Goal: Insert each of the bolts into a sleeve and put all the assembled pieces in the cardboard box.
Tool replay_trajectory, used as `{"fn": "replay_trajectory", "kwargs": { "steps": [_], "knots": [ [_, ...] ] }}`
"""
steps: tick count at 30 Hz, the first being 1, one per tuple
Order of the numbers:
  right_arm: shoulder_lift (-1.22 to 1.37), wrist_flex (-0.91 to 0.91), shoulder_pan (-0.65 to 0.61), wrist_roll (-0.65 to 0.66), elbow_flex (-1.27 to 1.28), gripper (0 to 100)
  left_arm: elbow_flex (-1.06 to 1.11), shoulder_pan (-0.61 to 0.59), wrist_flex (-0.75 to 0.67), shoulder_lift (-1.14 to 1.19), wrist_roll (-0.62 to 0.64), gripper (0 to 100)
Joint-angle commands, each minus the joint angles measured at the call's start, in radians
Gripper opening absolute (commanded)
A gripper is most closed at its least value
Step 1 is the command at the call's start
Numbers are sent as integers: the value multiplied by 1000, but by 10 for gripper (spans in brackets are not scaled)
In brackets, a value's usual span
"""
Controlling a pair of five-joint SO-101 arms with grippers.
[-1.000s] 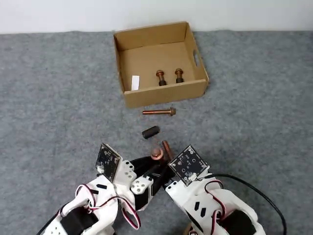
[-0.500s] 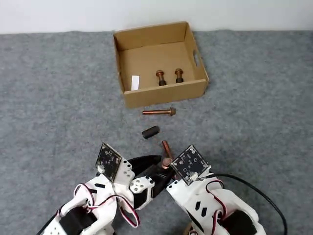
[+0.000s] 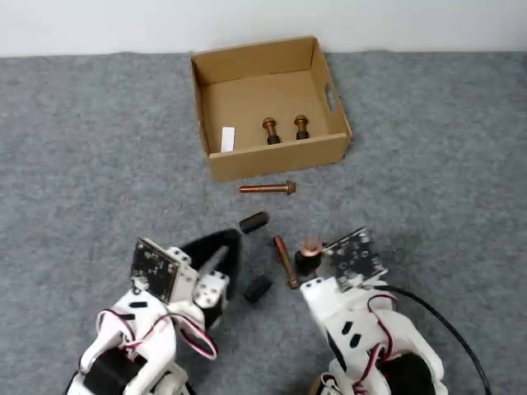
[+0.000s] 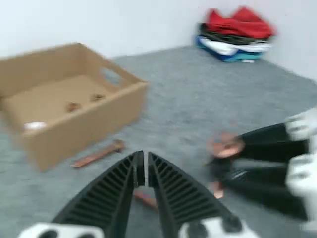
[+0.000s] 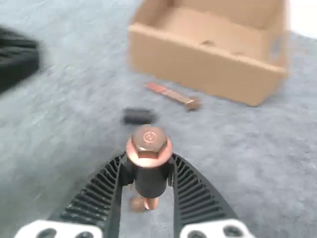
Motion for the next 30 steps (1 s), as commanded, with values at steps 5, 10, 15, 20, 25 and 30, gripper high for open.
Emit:
{"fn": "replay_trajectory", "kwargs": {
  "steps": [5, 10, 15, 20, 25, 30],
  "knots": [
    [266, -150, 42, -74, -180, 8, 130, -258, 34, -9, -143, 4],
    [659, -297, 42, -187, -434, 8, 200, -316, 49, -9, -226, 4],
    [1052, -452, 45, -189, -721, 8, 317, -408, -40, -8, -221, 5],
    [1389, -564, 74, -181, -991, 8, 317, -420, -51, -9, -219, 5],
    [1702, -618, 90, -180, -1252, 8, 317, -427, 32, -8, -219, 5],
    [1985, -618, 84, -178, -1501, 8, 317, -427, 32, -8, -219, 5]
  ]
}}
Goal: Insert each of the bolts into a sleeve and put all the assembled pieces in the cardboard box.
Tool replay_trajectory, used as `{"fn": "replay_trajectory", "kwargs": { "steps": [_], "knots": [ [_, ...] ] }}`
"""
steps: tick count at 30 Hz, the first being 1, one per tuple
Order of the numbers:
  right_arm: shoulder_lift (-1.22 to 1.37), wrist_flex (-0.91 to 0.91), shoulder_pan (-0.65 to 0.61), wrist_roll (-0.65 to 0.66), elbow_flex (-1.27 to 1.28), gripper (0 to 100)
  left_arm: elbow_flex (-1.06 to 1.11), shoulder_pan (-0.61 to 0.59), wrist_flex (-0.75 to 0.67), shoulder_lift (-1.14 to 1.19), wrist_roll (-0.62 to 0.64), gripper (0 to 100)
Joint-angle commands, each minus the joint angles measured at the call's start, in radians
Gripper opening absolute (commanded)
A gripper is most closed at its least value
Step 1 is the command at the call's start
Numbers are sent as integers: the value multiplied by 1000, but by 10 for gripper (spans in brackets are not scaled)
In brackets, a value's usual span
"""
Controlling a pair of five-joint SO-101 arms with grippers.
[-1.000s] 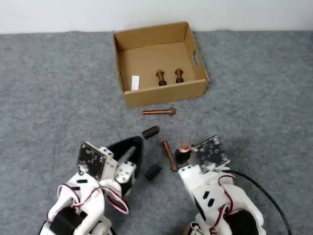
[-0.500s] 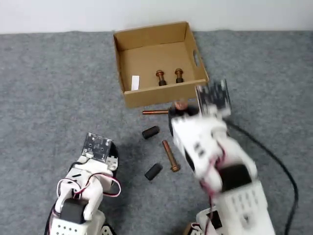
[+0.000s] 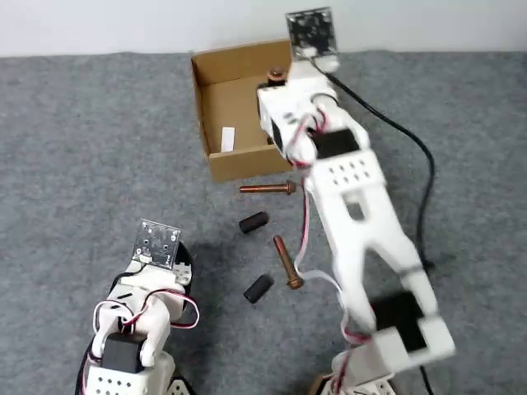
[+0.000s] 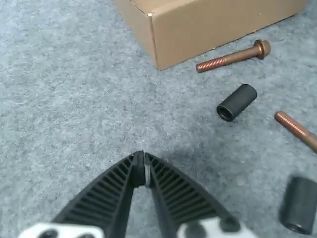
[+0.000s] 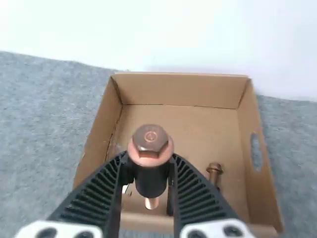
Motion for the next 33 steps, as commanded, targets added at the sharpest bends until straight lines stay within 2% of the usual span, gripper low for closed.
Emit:
{"fn": "replay_trajectory", "kwargs": {
  "steps": [1, 5, 9, 15, 19, 24, 28, 33],
  "knots": [
    [163, -28, 4, -2, -232, 8, -5, -6, 5, -9, -6, 5],
    [366, -25, 4, 0, -382, 8, -5, -6, 6, -9, -6, 5],
    [519, -25, -7, 86, -451, 8, -5, -6, 5, -9, -6, 5],
    [639, -22, -33, 164, -465, 9, -5, -6, 5, -9, -6, 5],
    [685, 47, -38, 184, -465, 27, -5, -6, 5, -9, -6, 5],
    [691, 125, -39, 180, -466, 145, -5, -6, 5, -9, -6, 5],
    [618, 166, -47, 176, -466, 124, -5, -6, 5, -9, -6, 5],
    [489, 257, -65, 175, -466, 45, -5, -44, 0, -9, -8, 5]
  ]
}}
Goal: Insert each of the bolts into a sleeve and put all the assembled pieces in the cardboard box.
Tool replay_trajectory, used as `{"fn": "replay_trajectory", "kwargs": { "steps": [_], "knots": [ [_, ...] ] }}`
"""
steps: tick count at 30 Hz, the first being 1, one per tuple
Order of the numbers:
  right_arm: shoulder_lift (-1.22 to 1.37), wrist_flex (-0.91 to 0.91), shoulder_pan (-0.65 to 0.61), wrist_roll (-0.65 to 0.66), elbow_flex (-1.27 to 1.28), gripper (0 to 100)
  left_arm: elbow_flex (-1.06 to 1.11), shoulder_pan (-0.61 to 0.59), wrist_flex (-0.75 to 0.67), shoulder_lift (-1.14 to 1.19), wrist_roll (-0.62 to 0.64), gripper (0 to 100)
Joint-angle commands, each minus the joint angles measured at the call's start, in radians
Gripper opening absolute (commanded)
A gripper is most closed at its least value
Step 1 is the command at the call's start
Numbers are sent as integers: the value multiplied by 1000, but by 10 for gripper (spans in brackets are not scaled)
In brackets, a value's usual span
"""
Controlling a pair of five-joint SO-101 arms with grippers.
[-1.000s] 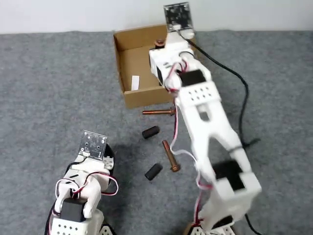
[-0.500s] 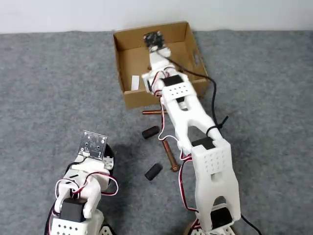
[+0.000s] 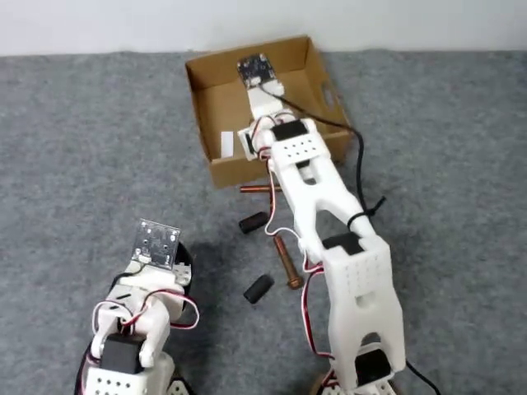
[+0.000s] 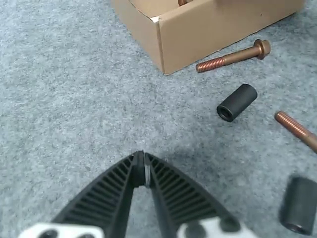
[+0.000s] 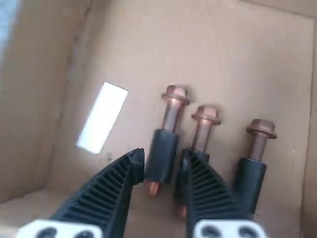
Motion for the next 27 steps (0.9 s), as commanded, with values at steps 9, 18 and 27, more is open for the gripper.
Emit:
{"fn": "replay_trajectory", "kwargs": {
  "steps": [9, 18, 27],
  "knots": [
    [-349, 344, -108, 6, -37, 14, -5, -157, -58, -9, -5, 5],
    [-415, 760, -150, -302, -37, 14, -5, -160, -60, -11, -5, 5],
    [-467, 941, -136, -563, 40, 14, -5, -160, -60, -11, -5, 5]
  ]
}}
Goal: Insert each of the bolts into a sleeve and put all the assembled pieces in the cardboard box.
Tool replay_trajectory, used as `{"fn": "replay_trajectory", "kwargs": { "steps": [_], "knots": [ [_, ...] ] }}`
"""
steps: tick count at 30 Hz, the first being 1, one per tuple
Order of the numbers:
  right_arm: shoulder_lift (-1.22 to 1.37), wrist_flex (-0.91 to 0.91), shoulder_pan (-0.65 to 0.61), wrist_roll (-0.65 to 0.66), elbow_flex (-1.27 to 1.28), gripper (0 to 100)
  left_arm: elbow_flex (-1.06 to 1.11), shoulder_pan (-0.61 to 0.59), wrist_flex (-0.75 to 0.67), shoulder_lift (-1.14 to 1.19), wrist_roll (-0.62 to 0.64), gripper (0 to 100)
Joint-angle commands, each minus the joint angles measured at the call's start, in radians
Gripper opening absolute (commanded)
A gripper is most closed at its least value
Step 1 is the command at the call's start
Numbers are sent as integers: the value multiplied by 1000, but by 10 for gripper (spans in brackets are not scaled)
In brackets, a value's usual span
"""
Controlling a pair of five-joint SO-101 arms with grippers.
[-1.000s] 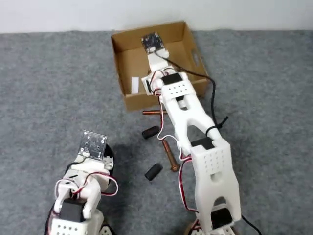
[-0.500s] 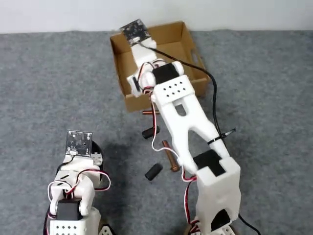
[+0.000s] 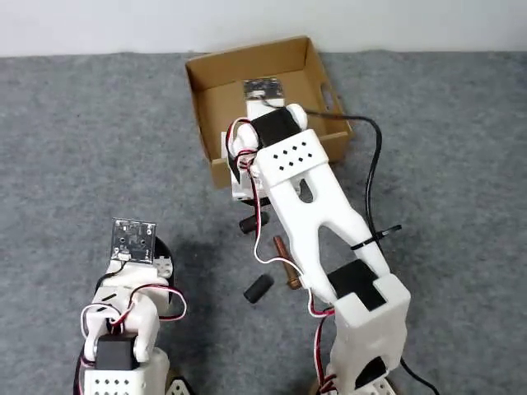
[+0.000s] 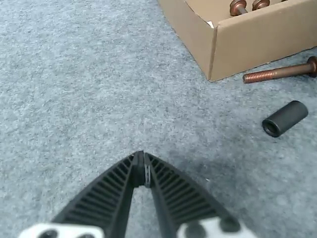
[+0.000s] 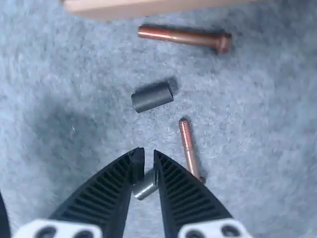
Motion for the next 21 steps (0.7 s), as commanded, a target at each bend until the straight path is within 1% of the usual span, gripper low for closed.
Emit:
{"fn": "replay_trajectory", "kwargs": {
  "steps": [1, 4, 9, 13, 15, 21],
  "knots": [
    [-108, 45, 2, -60, 49, 14, -5, -8, -32, -11, -5, 5],
    [-191, 47, 1, -120, 163, 14, -5, -17, -32, -11, -5, 5],
    [-371, 44, 2, -198, 408, 20, -5, -124, -77, -11, 0, 5],
    [-444, 42, -42, -284, 574, 20, -5, -138, -80, -11, 74, 5],
    [-444, 42, -84, -327, 618, 20, -5, -138, -81, -11, 77, 5],
    [-397, -64, -166, -331, 631, 20, -5, -138, -81, -11, 80, 5]
  ]
}}
